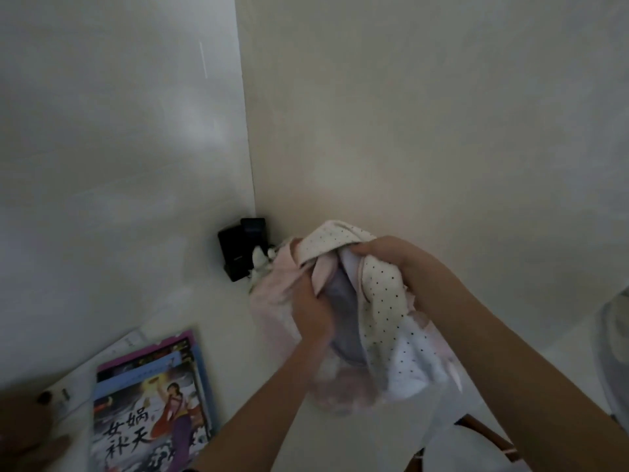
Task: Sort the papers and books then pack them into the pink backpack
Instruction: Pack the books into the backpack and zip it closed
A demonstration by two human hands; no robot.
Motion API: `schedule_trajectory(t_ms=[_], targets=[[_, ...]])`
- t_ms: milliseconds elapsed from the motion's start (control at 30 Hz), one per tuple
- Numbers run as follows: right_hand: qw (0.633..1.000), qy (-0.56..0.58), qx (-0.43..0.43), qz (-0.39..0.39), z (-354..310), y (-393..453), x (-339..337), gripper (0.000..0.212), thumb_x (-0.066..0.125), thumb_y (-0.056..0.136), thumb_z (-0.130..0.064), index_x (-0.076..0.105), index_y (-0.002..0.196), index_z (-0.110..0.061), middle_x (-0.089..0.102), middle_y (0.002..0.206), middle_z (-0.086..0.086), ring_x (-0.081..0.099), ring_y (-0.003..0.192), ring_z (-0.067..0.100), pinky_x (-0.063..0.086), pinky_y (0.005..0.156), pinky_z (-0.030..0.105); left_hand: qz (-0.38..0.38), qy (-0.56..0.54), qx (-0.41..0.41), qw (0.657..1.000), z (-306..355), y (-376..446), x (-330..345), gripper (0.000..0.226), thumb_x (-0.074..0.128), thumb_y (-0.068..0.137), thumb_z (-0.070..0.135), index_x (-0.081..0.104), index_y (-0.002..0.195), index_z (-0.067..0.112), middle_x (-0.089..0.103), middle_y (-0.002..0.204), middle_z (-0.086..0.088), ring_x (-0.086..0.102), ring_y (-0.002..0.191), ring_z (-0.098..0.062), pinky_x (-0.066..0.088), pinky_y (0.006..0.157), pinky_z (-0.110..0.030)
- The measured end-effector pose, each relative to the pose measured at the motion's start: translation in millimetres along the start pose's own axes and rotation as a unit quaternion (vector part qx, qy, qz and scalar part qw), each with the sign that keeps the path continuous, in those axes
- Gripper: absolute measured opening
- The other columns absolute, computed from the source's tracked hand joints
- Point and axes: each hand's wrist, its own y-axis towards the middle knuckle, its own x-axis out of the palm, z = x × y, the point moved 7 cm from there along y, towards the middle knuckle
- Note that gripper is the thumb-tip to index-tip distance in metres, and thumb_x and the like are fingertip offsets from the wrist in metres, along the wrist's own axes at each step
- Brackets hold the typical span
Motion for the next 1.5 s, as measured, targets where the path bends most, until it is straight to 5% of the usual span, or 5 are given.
schedule_trajectory(t_ms=[400, 600, 833, 1100, 1500], targets=[[0.895, 0.428, 0.127, -0.012, 159, 9, 98, 0.051, 0.052, 0.093, -0.04, 0.056, 0.124, 0.0, 0.069, 0.101, 0.018, 0.063, 0.099, 0.033, 0.051, 0.084, 0.047, -0.132, 0.523, 0.153, 0.828, 27, 73, -66, 0.026, 0.054, 0.081, 0.037, 0.054, 0.104, 0.026, 0.065, 0.103, 0.0, 0.059, 0.099, -0.023, 0.035, 0.091, -0.042], [0.936, 0.217, 0.275, 0.024, 259, -6, 135, 0.054, 0.064, 0.089, -0.024, 0.045, 0.13, 0.006, 0.056, 0.11, 0.022, 0.055, 0.093, 0.034, 0.048, 0.079, 0.041, -0.212, 0.587, 0.039, 0.78, -106, 30, -95, 0.026, 0.034, 0.097, 0.024, 0.056, 0.111, 0.024, 0.063, 0.114, 0.001, 0.054, 0.109, -0.02, 0.026, 0.105, -0.045], [0.929, -0.32, -0.024, 0.184, 166, 12, 118, 0.035, 0.046, 0.091, -0.012, 0.04, 0.125, -0.019, 0.045, 0.123, 0.009, 0.048, 0.111, 0.03, 0.043, 0.086, 0.039, -0.126, 0.392, 0.138, 0.901, -48, 32, -86, 0.028, 0.036, 0.1, 0.03, 0.054, 0.108, 0.01, 0.065, 0.097, -0.01, 0.061, 0.089, -0.025, 0.041, 0.074, -0.028], [0.925, -0.257, -0.274, -0.051, 109, 21, 193, 0.02, 0.049, 0.091, -0.018, 0.058, 0.108, -0.019, 0.06, 0.092, -0.003, 0.057, 0.084, 0.015, 0.037, 0.073, 0.022, -0.135, 0.344, 0.246, 0.896, 19, 46, -79, 0.023, 0.046, 0.097, 0.024, 0.051, 0.112, 0.007, 0.058, 0.097, -0.012, 0.059, 0.084, -0.029, 0.039, 0.069, -0.032], [0.79, -0.547, -0.271, -0.06, 91, 124, 192, 0.065, 0.039, 0.097, -0.044, 0.01, 0.152, -0.026, 0.007, 0.16, 0.007, 0.008, 0.148, 0.024, 0.007, 0.119, 0.039, -0.331, 0.621, 0.14, 0.697, -139, 17, -115, 0.066, 0.036, 0.094, 0.054, 0.01, 0.15, 0.031, -0.011, 0.159, -0.001, -0.017, 0.145, -0.028, -0.013, 0.111, -0.058]])
